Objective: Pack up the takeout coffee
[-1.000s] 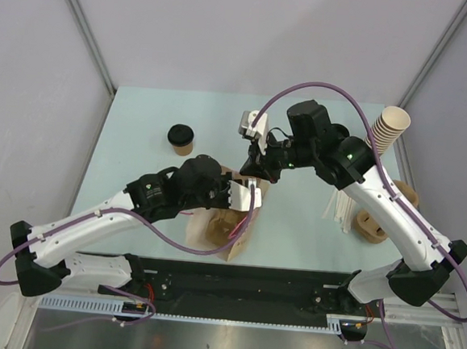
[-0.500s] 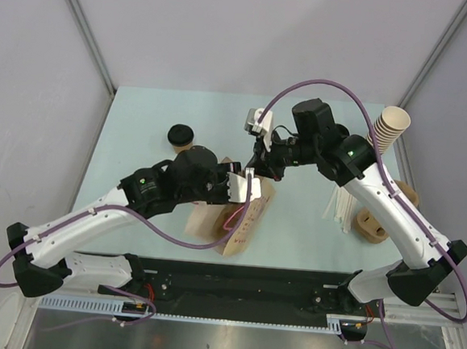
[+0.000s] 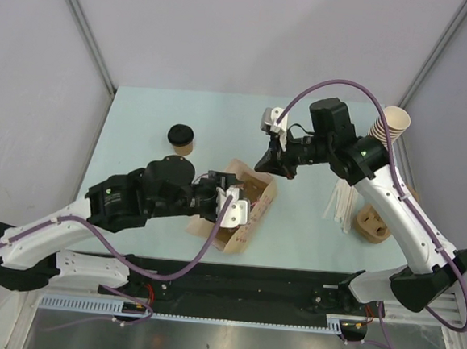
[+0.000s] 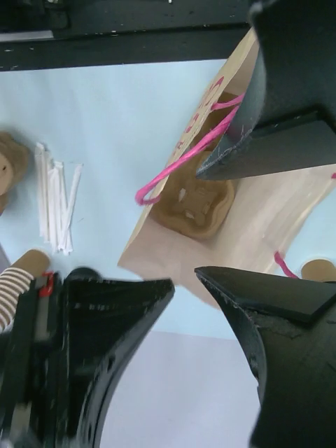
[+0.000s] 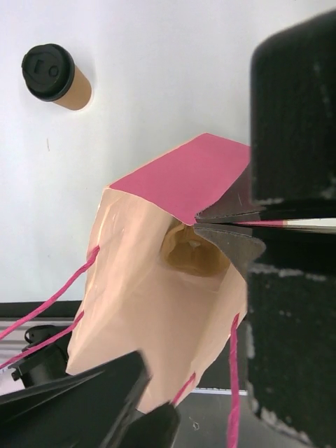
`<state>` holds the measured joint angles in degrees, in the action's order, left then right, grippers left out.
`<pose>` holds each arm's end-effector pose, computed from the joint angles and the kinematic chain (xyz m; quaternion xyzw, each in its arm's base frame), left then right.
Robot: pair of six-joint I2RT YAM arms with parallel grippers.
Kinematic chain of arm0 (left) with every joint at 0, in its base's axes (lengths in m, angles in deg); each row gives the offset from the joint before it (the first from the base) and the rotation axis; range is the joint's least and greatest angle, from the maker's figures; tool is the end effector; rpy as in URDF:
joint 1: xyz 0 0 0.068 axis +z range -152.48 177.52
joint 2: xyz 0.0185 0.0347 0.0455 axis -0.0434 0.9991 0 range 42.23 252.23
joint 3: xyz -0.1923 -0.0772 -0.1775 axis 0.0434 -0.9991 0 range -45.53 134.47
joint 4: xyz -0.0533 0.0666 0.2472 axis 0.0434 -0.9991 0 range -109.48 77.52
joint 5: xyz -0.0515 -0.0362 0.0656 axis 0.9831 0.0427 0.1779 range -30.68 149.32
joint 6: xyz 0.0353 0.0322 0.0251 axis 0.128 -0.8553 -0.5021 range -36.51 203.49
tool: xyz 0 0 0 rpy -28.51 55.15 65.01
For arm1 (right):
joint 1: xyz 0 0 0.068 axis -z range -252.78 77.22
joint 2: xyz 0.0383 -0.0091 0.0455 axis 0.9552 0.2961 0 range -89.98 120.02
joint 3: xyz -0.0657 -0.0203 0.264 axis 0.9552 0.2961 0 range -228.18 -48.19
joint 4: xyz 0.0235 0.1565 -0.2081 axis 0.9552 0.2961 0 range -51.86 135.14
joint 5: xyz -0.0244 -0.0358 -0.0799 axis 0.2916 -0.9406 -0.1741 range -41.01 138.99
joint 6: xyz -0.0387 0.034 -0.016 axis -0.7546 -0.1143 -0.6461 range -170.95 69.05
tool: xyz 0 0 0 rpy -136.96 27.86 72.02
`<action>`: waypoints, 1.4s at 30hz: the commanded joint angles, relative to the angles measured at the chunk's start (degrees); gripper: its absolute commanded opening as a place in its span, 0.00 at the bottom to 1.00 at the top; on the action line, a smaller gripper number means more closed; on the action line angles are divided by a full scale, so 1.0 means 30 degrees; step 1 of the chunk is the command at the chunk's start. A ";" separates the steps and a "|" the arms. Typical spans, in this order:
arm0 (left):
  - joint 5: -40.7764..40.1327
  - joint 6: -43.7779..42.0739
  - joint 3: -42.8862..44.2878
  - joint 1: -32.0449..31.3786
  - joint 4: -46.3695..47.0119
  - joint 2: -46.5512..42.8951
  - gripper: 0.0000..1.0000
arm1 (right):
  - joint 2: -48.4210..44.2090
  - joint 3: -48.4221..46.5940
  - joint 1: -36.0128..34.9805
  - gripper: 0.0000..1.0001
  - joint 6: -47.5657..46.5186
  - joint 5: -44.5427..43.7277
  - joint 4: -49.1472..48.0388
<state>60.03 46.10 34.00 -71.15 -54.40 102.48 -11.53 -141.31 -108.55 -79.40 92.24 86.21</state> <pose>0.0729 -0.1879 0.4380 0.6668 0.4977 -0.1545 0.5327 0.2068 0.1791 0.4372 -0.5831 0.6004 0.3519 0.4191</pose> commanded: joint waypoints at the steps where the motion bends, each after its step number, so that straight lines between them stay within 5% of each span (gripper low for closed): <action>1: 0.0319 0.1064 0.2082 -0.0139 -0.0443 -0.0278 0.60 | -0.0430 0.0073 0.0350 0.00 -0.0714 0.1287 -0.0029; 9: -0.1172 0.3200 0.3081 0.0093 -0.0444 -0.0951 0.66 | 0.0974 0.0630 0.2429 0.00 -0.1531 0.1174 -0.0030; 13: -0.0769 0.4607 0.3548 0.2286 -0.0853 -0.1128 0.73 | 0.1679 0.0631 0.2812 0.01 -0.1914 0.0382 0.0118; 17: 0.1191 0.6014 0.3666 0.5801 -0.1293 -0.1011 0.76 | 0.2382 0.0223 0.2841 0.48 -0.1271 -0.0730 -0.0029; 20: 0.3357 0.7361 0.3639 0.8876 -0.1615 -0.1157 0.78 | 0.2909 -0.0392 0.2900 0.61 -0.1006 -0.1405 0.0614; 25: 0.5649 0.8711 0.1976 1.2133 -0.1324 -0.1975 0.80 | 0.3174 -0.0893 0.3075 0.64 -0.1444 -0.2695 0.1611; 28: 0.6819 0.9297 -0.0014 1.3742 -0.0329 -0.2474 0.80 | 0.3700 -0.1155 0.3017 0.54 -0.1883 -0.2931 0.2106; 34: 0.9160 0.9590 -0.4061 1.7141 0.2776 -0.3472 0.78 | 0.3469 -0.3116 0.2431 0.03 -0.3642 -0.2055 0.3048; 42: 1.1274 0.8683 -0.5824 1.7702 0.3922 -0.2771 0.76 | 0.2442 -0.3881 -0.0001 0.00 -0.6335 -0.1818 0.4452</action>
<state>87.53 72.87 17.63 -18.43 -47.51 93.89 -1.03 -150.25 -106.58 -92.90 84.52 96.62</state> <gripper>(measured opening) 0.766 0.009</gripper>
